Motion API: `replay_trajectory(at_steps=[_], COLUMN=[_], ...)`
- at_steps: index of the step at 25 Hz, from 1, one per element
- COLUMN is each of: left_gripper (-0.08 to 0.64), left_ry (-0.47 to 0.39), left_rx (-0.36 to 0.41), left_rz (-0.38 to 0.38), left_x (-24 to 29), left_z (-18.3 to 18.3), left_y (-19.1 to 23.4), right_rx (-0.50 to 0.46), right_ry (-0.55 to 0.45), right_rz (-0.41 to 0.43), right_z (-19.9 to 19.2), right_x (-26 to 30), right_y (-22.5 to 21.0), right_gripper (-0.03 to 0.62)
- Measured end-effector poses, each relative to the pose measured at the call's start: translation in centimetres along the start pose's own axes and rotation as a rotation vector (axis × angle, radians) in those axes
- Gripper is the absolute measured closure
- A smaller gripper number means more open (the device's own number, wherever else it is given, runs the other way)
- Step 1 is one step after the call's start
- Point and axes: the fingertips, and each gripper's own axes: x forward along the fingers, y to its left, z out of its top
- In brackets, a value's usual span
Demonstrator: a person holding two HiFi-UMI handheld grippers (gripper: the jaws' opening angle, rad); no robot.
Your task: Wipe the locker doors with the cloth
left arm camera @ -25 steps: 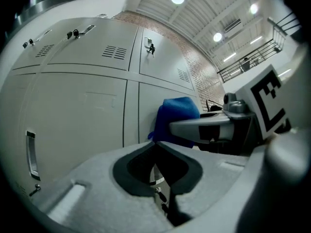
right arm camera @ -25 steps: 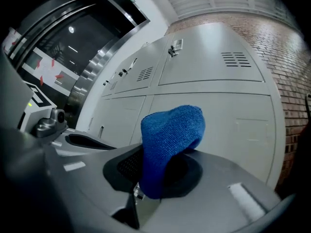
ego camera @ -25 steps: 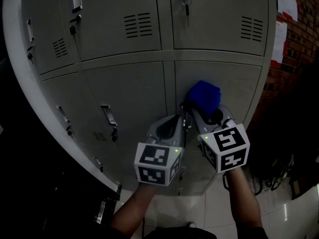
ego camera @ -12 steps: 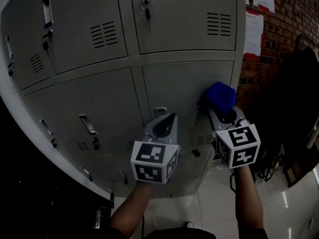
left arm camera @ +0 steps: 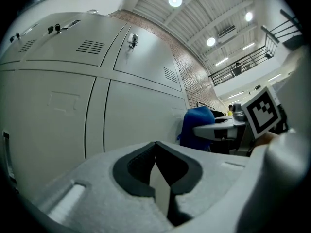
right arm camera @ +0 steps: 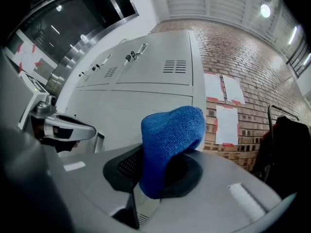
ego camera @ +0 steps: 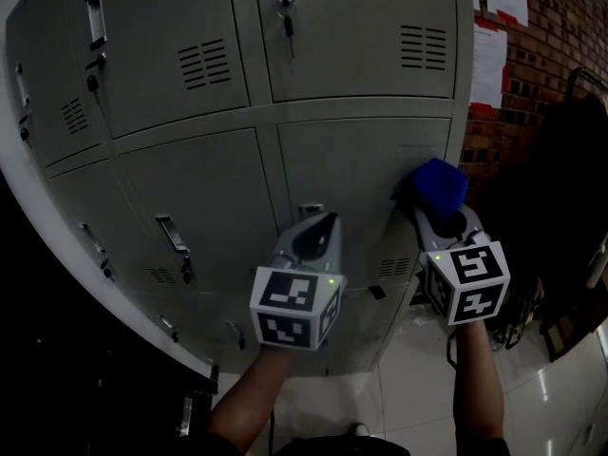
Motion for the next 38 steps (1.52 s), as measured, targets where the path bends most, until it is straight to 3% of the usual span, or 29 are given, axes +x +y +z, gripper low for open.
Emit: replay_trajectory(at_steps=[8,16,26,38], left_gripper=[0.555,0.555,0.555,0.555], left_ry=[-0.04,-0.048,-0.057,-0.055], left_rx=[-0.021,-0.012,-0.009,-0.011], left_rz=[0.094,0.168,0.154,0.047], left_x=[-2.4,-5.4,-4.8,-0.9], left_z=[2.2,2.8,3.1,2.9], left_y=[4.1,7.6,7.1,2.1], right_rx=[0.004,-0.054,-0.062,-0.031], right_ry=[-0.127,-0.113,-0.107,-0.077], right_rz=[0.287,0.391,0.342,0.142], right_z=[7.3,10.3,9.8,7.3], right_x=[1.0,5.2,5.8,2.9], right_y=[11.3,17.4,15.0,3.8], right_gripper=[0.523,0.523,0.523,0.523])
